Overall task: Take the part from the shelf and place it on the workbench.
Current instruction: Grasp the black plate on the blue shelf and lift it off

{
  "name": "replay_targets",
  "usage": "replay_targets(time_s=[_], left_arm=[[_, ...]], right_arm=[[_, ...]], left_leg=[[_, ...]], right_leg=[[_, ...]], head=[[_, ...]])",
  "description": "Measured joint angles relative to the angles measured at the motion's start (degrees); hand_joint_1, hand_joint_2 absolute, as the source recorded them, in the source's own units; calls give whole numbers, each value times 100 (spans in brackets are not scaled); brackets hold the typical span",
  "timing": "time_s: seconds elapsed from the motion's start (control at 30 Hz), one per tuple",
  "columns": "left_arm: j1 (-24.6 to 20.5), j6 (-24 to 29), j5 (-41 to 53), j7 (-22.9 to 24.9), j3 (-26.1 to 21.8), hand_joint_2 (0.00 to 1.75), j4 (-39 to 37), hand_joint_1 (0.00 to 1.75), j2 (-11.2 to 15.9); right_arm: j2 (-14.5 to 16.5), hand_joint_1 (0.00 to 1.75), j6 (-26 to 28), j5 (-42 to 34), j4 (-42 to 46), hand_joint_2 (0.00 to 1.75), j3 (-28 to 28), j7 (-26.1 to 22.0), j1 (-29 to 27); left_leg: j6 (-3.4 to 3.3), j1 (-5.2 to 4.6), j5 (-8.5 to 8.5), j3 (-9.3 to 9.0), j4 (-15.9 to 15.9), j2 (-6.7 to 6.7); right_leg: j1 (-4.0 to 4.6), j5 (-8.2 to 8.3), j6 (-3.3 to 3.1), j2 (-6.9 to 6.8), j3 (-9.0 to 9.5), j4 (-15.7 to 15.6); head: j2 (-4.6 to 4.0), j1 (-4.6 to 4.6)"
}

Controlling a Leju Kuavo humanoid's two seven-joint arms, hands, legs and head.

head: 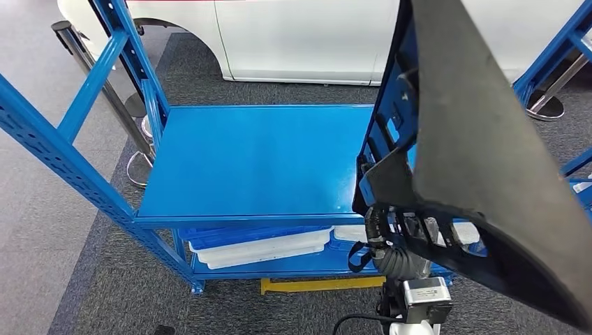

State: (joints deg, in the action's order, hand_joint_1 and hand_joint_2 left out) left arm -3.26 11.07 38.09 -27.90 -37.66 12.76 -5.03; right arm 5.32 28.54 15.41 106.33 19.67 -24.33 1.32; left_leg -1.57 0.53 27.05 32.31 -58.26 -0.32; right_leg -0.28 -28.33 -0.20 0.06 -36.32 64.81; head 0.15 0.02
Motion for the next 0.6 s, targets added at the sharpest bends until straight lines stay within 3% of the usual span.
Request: replay_targets(time_s=[0.07, 0.2, 0.27, 0.33, 0.37, 0.4, 0.43, 0.53, 0.6], left_arm=[[-25, 72, 26, 4, -16, 0, 0, 0, -20], [-71, 203, 42, 87, -93, 0, 0, 0, -30], [-91, 214, 66, 128, -125, 0, 0, 0, -33], [-104, 224, 95, 164, -155, 0, 0, 0, -37], [-106, 239, 113, 186, -165, 0, 0, 0, -38], [-107, 260, 134, 204, -173, 0, 1, 0, -39], [-112, 282, 161, 222, -179, 0, 1, 0, -39], [-149, 291, 240, 234, -192, 0, 4, 0, -42], [-174, 275, 285, 226, -211, 0, 5, 0, -55]], right_arm=[[-5, 175, -58, -113, 79, 175, -25, -4, -63], [-3, 175, -188, -412, 175, 175, -96, 11, -380], [-1, 175, -312, -494, 184, 175, -118, -16, -558], [-1, 175, -439, -516, 182, 175, -128, -67, -727], [-1, 175, -515, -529, 178, 175, -130, -84, -812], [-1, 175, -601, -555, 170, 175, -133, -99, -895], [-1, 175, -709, -606, 160, 175, -139, -127, -979], [3, 175, -1171, -847, 120, 175, -172, -358, -1220], [6, 175, -1473, -936, 91, 175, -197, -557, -1345]], left_leg=[[36, -16, 15, -9, -3, -1], [156, 0, 76, -8, -31, 4], [208, 12, 346, 162, -434, 7], [255, 23, 709, 502, -1180, 7], [274, 28, 797, 637, -1465, 8], [286, 31, 769, 681, -1553, 9], [291, 33, 633, 617, -1416, 10], [248, 30, 124, 103, -339, 6], [192, 11, 62, -12, -65, -6]], right_leg=[[37, 152, -54, -6, 237, -502], [22, 174, -121, -20, 295, -639], [-10, 198, -170, -36, 333, -700], [-3, 192, -195, -41, 336, -703], [0, 186, -198, -40, 336, -697], [0, 179, -197, -37, 338, -687], [-2, 170, -192, -33, 341, -669], [4, 126, -142, -24, 325, -574], [21, 121, -90, -20, 288, -531]], head=[[0, 0], [0, 0], [0, -1], [0, -2], [0, -2], [0, -2], [0, -2], [0, -2], [0, -2]])
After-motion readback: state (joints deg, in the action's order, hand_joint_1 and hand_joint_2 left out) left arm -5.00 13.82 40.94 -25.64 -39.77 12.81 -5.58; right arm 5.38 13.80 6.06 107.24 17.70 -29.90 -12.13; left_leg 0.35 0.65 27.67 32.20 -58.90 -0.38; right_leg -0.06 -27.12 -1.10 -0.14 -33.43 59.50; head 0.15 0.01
